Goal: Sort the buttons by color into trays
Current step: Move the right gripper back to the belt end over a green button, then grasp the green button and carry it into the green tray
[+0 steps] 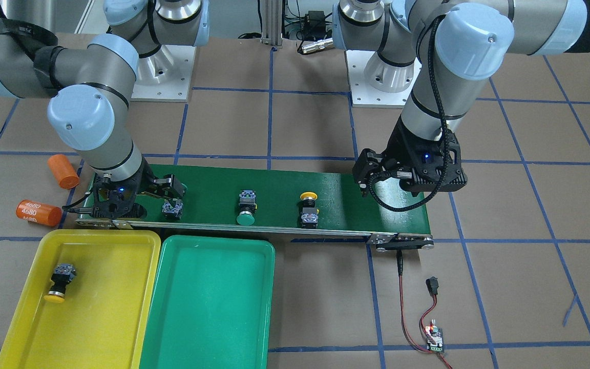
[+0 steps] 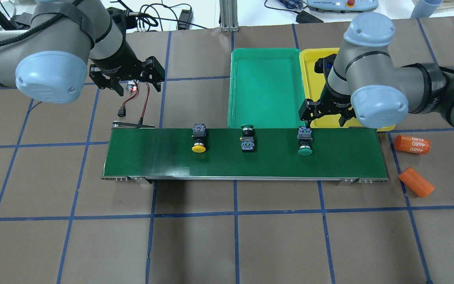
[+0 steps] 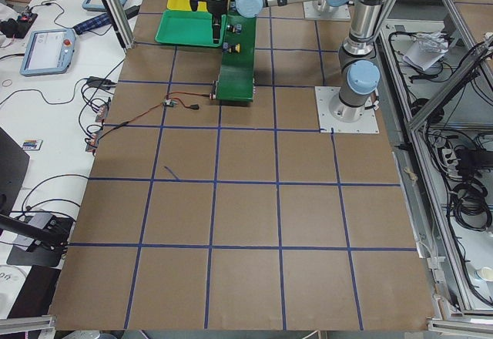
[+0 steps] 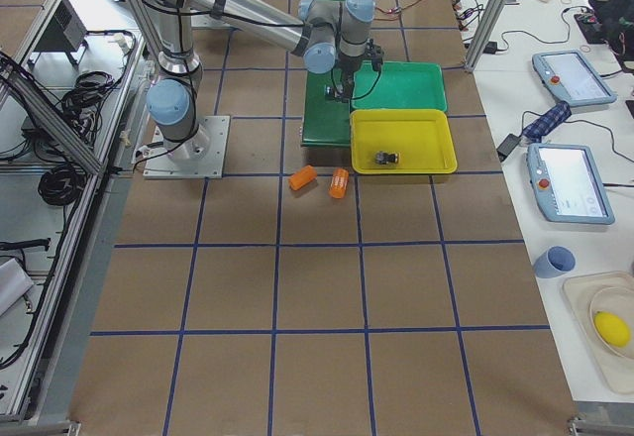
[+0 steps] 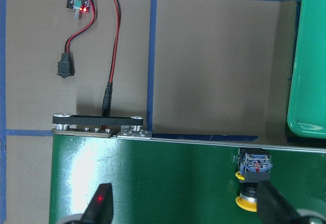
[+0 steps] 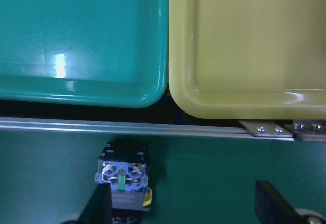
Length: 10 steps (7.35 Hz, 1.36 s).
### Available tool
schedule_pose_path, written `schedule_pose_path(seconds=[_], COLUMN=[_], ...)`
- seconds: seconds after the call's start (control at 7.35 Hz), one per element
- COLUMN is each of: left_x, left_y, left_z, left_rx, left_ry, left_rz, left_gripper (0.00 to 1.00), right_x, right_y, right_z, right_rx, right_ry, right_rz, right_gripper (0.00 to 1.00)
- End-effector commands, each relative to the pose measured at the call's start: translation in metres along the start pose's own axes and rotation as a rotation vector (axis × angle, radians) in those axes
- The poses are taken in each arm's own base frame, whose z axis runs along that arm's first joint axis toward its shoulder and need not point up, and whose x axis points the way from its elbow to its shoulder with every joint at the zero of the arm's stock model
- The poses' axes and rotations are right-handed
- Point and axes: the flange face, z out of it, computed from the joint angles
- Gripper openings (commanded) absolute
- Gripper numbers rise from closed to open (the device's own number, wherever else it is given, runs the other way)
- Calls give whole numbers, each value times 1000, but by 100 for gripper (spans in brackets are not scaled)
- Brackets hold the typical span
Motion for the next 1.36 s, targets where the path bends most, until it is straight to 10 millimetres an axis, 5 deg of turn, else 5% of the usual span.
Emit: schedule_pose_path(seconds=[0.0,0.14,0.41,0.54,0.82,1.09,1.22], left_x=[1,0,1,1,-14,-20,-20], left_y=[-4,-7,-4,-1,-12,-15,-10], left_z=[7,6,4,-1,1,22,17], left_rx=[-22,-16,-9,1,-3,-44,-36], left_ry=[-3,1,4,1,-49,-60,-60], left_rz=[5,2,9,11,-11,-19,-19], left_gripper=[100,100,100,100,100,100,100], right_x=[-2,-3,-2,-2,-2,-1,-2], right_y=[-1,0,0,-1,-19,-94,-131], right_z=[22,26,28,27,16,-10,-25], right_rx=[-33,-42,-47,-42,-9,75,118], right_ry=[0,-3,0,0,-1,-1,-1], right_rz=[2,1,1,-1,-9,-15,-17], right_gripper=[98,85,34,26,22,24,26])
